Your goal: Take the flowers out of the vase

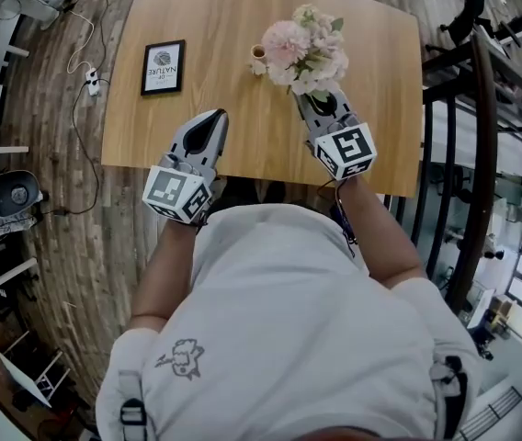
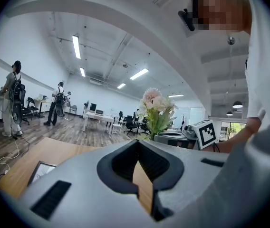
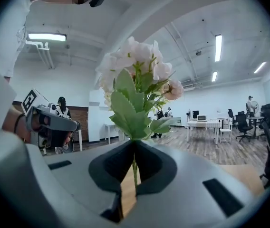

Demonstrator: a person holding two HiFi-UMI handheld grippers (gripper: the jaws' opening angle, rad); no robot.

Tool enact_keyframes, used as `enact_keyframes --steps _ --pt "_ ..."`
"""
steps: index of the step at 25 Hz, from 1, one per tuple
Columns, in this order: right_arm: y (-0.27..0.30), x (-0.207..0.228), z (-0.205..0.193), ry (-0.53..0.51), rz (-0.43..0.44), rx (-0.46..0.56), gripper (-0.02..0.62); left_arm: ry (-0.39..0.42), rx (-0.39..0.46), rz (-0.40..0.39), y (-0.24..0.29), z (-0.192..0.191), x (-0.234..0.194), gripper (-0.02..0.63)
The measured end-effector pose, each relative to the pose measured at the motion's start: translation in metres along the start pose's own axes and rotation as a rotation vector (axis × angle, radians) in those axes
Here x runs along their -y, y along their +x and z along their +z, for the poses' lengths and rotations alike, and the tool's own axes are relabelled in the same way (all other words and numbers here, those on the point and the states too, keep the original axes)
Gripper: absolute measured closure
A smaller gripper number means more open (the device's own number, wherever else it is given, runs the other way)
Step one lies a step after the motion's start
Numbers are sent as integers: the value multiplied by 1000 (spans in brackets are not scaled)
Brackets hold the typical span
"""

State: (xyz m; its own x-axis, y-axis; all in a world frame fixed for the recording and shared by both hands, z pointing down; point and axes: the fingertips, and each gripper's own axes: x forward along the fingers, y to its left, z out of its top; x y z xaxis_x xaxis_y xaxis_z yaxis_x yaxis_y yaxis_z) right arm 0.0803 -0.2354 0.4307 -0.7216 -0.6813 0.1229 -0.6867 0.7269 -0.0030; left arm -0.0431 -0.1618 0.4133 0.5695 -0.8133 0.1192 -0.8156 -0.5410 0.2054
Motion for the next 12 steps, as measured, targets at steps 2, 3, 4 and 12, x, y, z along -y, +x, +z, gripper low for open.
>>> enact_keyframes --steps 2,3,4,12 --pt "-10 -4 -1 -2 4 -3 583 5 1 6 -7 1 5 601" --pt "-15 -6 -1 -1 4 -5 583 7 0 8 -10 1 7 601" --pt "-19 -8 -1 -1 2 -5 583 10 -1 8 -14 2 9 601" --pt "-38 -41 7 -3 -34 11 583 10 2 -28 -48 0 8 601"
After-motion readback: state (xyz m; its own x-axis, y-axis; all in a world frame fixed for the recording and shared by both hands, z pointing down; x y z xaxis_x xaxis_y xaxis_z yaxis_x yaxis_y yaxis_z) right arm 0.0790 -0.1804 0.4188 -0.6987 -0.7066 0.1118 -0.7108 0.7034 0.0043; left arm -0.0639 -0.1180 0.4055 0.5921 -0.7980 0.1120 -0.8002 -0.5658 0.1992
